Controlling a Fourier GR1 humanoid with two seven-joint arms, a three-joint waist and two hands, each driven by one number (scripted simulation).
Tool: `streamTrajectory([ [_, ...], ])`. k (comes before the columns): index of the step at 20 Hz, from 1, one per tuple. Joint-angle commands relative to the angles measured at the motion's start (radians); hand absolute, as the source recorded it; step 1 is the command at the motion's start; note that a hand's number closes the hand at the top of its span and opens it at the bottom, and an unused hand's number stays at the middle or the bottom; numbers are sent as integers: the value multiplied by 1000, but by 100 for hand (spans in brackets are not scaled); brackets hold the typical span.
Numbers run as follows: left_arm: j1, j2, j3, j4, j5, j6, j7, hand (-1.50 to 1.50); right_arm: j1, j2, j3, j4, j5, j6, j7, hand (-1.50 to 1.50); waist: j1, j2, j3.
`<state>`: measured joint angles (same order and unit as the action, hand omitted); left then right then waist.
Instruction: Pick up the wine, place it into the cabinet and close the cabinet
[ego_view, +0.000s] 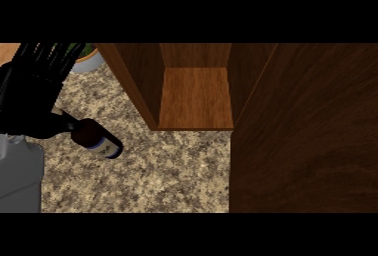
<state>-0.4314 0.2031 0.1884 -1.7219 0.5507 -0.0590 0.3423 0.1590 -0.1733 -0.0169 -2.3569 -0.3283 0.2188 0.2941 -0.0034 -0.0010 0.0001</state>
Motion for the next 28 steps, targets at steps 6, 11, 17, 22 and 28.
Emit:
streamTrajectory([
  [6,110,4,-8,-99,-7,3,14,-150,-48,35,12,46,17,17,18,-150,5,0,0],
  [11,25,66,54,56,-1,-35,-11,-150,6,12,-62,-36,-64,55,34,-150,-4,1,0],
  [17,63,59,58,100,-51,-50,-83,-150,-59,19,-26,-107,-32,-15,163,-150,-4,1,-1],
  [22,215,59,58,-56,-31,-53,-20,-150,-62,44,-37,-37,-5,10,101,-150,4,0,0],
  [28,198,98,110,149,-41,-167,-138,-150,-123,83,51,0,98,-16,113,-150,3,2,0],
])
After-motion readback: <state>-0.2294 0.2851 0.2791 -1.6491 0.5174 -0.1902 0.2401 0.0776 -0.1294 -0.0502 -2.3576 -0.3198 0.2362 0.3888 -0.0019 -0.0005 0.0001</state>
